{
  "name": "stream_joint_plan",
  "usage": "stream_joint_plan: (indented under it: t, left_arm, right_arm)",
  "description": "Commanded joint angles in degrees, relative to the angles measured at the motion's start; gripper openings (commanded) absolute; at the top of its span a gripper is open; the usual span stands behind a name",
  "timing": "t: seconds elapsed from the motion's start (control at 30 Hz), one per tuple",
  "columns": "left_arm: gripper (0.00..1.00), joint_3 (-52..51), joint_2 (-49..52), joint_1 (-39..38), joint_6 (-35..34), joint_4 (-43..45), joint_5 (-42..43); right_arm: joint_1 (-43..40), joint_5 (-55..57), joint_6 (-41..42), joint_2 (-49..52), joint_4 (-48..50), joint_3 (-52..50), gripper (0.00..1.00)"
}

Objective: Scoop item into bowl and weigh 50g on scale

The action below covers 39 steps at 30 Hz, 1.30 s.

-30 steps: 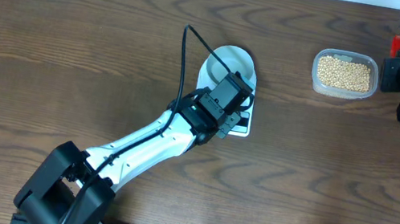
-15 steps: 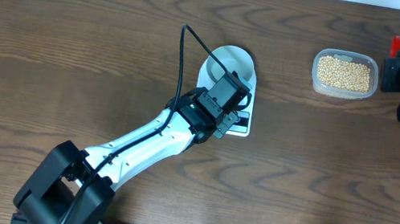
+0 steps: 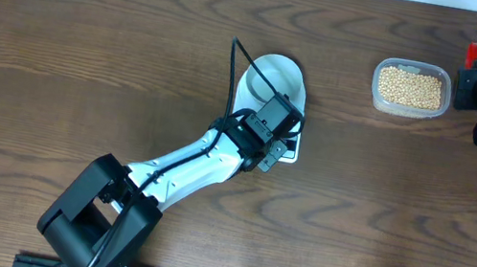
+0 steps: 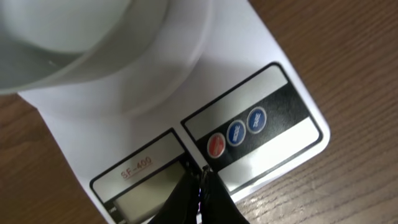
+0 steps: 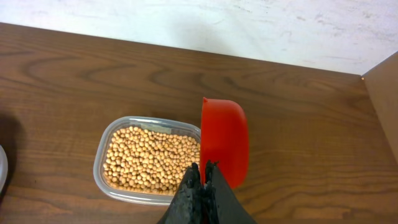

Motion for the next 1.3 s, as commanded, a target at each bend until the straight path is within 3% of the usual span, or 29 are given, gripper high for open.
stream_joint_plan:
  t: [0.0,1.27]
  left_arm:
    - [0.07,-0.7,1.4,-0.1,-0.2,0.5,0.5]
    - [0.07,-0.7,6.9,-0.1,0.0,5.8,0.5]
  right_arm:
    - [-0.3,-0.4,-0.7,0.4,0.0,1.1,0.01]
    - [-0.3,-0.4,-0.7,0.4,-0.2,1.1,0.01]
